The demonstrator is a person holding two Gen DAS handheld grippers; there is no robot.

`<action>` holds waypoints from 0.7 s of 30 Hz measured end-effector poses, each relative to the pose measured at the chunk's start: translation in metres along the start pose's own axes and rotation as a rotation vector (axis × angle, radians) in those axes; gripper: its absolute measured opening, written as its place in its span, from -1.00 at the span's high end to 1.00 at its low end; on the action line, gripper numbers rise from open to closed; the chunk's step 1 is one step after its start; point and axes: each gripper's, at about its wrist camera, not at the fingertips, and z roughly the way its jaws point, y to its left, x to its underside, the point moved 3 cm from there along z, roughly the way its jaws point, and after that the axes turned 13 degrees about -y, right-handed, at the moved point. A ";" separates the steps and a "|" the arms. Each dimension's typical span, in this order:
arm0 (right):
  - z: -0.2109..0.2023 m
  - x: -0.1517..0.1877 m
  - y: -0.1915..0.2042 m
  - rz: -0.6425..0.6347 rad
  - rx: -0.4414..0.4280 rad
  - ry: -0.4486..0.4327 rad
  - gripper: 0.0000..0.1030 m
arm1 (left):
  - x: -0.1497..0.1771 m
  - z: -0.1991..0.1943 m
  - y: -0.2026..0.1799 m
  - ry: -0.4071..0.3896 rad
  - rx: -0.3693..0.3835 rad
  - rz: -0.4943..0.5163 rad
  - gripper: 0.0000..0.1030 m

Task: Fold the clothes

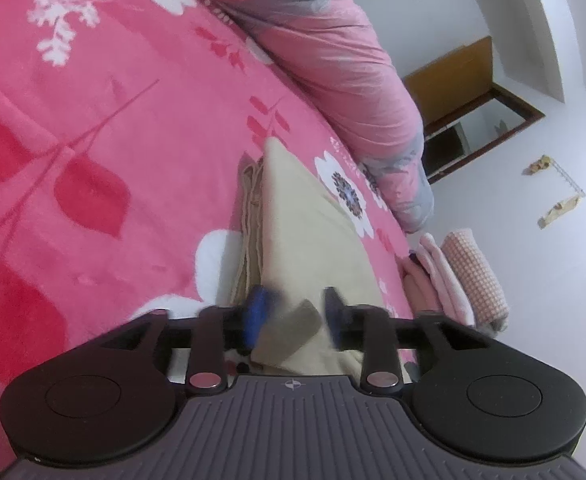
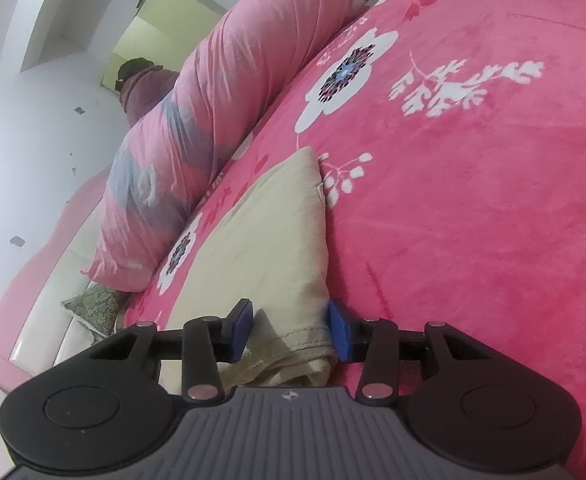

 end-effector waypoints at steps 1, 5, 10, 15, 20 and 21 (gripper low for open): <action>0.000 0.000 0.001 -0.006 -0.001 -0.001 0.15 | 0.001 0.001 -0.001 0.005 0.003 0.004 0.25; -0.002 0.001 0.004 -0.065 0.008 -0.021 0.46 | 0.008 0.001 -0.015 -0.027 -0.019 0.110 0.48; -0.006 0.000 0.004 -0.079 0.000 -0.042 0.58 | 0.012 -0.006 -0.035 -0.065 -0.003 0.234 0.66; -0.004 0.001 -0.013 0.005 -0.015 -0.046 0.60 | 0.024 -0.002 -0.039 -0.026 -0.041 0.352 0.66; -0.005 0.003 -0.018 0.022 -0.027 -0.058 0.60 | 0.029 -0.003 -0.037 -0.024 -0.034 0.384 0.66; -0.004 0.003 -0.020 0.031 -0.030 -0.057 0.60 | 0.031 0.000 -0.035 -0.018 -0.039 0.386 0.66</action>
